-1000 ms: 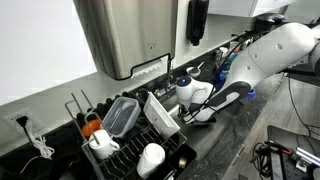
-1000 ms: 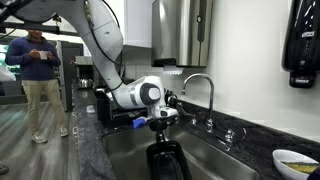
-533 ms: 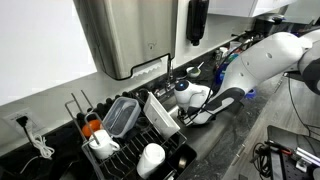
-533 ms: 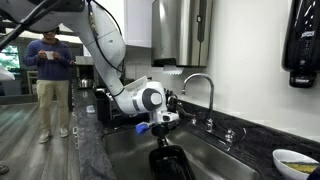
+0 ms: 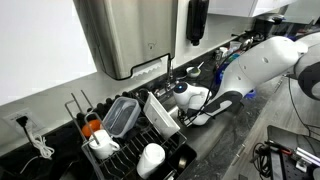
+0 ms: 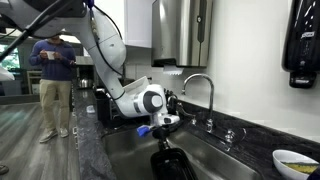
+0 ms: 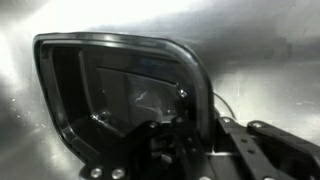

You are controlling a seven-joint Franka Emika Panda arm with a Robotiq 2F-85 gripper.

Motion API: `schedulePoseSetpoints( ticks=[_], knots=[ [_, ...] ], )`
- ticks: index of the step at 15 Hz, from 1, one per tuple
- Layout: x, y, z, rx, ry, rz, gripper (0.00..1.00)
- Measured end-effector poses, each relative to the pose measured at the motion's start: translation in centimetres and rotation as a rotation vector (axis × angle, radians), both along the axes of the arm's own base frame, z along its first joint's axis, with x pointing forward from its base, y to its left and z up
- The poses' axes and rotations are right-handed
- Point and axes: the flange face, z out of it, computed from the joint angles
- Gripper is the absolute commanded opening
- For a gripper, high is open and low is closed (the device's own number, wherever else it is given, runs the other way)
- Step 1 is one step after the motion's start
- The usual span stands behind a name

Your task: Move the black bowl from the dish drainer to the sink

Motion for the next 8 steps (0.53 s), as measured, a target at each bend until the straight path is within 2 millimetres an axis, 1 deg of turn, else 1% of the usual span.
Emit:
schedulePoseSetpoints(
  ticks=[1,2,5,8],
  knots=[
    [0.0,-0.1,-0.2,-0.005,0.004,0.001,0.49],
    [0.0,-0.1,-0.3,-0.01,0.007,0.003,0.54],
    [-0.3,-0.3,-1.0,-0.018,0.018,0.004,0.76],
    [-0.4,-0.3,-1.4,-0.023,0.024,0.005,0.96]
  ],
)
